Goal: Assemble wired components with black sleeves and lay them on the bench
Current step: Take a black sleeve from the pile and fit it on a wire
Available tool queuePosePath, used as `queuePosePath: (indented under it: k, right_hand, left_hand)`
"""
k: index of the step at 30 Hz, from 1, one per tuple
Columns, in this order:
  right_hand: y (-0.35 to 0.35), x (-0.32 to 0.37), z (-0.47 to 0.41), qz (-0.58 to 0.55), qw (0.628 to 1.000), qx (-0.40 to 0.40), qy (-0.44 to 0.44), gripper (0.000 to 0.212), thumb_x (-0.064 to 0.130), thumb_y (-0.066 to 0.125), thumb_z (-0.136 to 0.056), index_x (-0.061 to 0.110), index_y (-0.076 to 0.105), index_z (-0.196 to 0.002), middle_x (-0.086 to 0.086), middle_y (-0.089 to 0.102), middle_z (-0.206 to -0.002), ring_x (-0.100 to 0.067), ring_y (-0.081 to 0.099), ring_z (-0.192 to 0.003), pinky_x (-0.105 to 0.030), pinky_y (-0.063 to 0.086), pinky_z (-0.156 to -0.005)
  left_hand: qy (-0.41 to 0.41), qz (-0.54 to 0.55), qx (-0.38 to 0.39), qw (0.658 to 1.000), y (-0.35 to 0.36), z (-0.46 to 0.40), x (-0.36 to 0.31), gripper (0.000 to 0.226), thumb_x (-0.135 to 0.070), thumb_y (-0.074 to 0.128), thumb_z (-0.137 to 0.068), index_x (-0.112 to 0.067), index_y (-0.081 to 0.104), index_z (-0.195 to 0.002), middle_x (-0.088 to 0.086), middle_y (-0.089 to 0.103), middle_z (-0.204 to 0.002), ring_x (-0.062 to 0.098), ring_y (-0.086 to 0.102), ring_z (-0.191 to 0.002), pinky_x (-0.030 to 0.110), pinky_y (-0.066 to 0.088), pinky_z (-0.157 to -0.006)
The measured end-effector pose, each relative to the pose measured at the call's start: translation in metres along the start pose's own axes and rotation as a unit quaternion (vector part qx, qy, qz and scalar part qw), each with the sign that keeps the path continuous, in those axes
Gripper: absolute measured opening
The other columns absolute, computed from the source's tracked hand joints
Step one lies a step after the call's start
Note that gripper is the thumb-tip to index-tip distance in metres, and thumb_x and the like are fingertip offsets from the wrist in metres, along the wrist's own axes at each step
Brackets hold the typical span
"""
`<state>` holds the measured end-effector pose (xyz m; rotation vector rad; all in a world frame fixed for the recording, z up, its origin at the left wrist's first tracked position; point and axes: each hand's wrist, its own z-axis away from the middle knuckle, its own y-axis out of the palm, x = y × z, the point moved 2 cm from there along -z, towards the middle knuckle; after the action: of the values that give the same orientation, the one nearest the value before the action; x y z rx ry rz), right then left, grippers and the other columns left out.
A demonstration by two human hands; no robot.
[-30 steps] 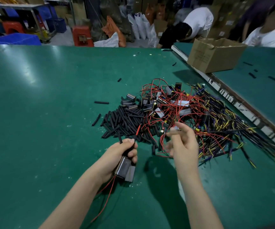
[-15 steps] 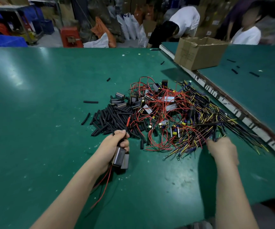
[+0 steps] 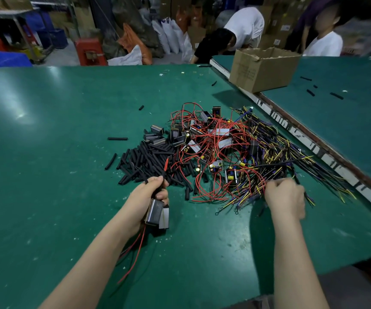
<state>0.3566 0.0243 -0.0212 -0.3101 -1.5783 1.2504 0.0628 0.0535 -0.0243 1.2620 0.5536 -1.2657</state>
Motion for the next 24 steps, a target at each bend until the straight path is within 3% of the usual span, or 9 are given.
queuePosePath:
  k: [3,7,10,15,19,24]
  right_hand:
    - [0.001,0.011,-0.001,0.020,0.998,0.047,0.023,0.046,0.040,0.052,-0.094,0.006,0.053,-0.126,-0.017,0.054,-0.127,-0.036,0.055,-0.110,-0.040,0.041,-0.082]
    - [0.002,0.019,-0.010,0.033,0.996,0.077,0.037,0.045,0.035,0.053,-0.094,0.003,0.050,-0.124,-0.016,0.056,-0.123,-0.033,0.053,-0.099,-0.038,0.034,-0.075]
    - [0.000,0.020,-0.013,0.020,0.997,0.059,0.052,0.058,0.037,0.057,-0.092,0.001,0.037,-0.133,-0.018,0.052,-0.131,-0.037,0.052,-0.113,-0.040,0.032,-0.075]
    - [0.001,0.023,-0.018,0.018,0.997,0.051,0.049,0.033,0.033,0.054,-0.094,0.005,0.056,-0.110,-0.014,0.057,-0.105,-0.031,0.049,-0.087,-0.037,0.034,-0.072]
    - [0.001,0.029,-0.014,0.001,0.997,0.024,0.068,0.057,0.030,0.061,-0.091,0.001,0.037,-0.133,-0.020,0.049,-0.132,-0.037,0.053,-0.115,-0.042,0.040,-0.083]
    - [-0.006,0.034,-0.023,0.021,0.998,0.032,0.049,0.059,0.026,0.065,-0.089,-0.002,0.033,-0.131,-0.020,0.054,-0.128,-0.038,0.054,-0.115,-0.041,0.034,-0.075]
  left_hand:
    - [-0.005,0.003,-0.001,1.000,0.001,0.000,0.000,0.024,-0.022,0.039,-0.101,-0.008,0.047,-0.082,-0.003,0.035,-0.052,0.010,0.036,-0.045,0.020,0.038,-0.050]
    - [-0.007,0.010,-0.002,1.000,0.001,0.002,0.000,0.024,-0.022,0.039,-0.101,-0.008,0.048,-0.083,-0.002,0.035,-0.053,0.011,0.037,-0.046,0.020,0.040,-0.049]
    - [-0.008,0.012,0.000,1.000,0.001,0.002,0.000,0.024,-0.022,0.040,-0.101,-0.008,0.048,-0.083,-0.002,0.034,-0.054,0.011,0.035,-0.048,0.019,0.040,-0.048]
    - [-0.014,0.005,0.003,1.000,0.002,0.003,-0.002,0.024,-0.022,0.040,-0.101,-0.008,0.048,-0.083,-0.002,0.034,-0.055,0.012,0.036,-0.050,0.020,0.041,-0.050]
    - [-0.015,0.010,-0.003,1.000,0.001,0.005,-0.002,0.024,-0.021,0.040,-0.100,-0.008,0.048,-0.082,-0.002,0.035,-0.053,0.013,0.035,-0.052,0.020,0.041,-0.050]
    - [-0.025,0.013,-0.005,1.000,0.003,0.003,-0.002,0.024,-0.021,0.041,-0.100,-0.008,0.048,-0.081,-0.002,0.036,-0.052,0.013,0.037,-0.050,0.020,0.042,-0.050]
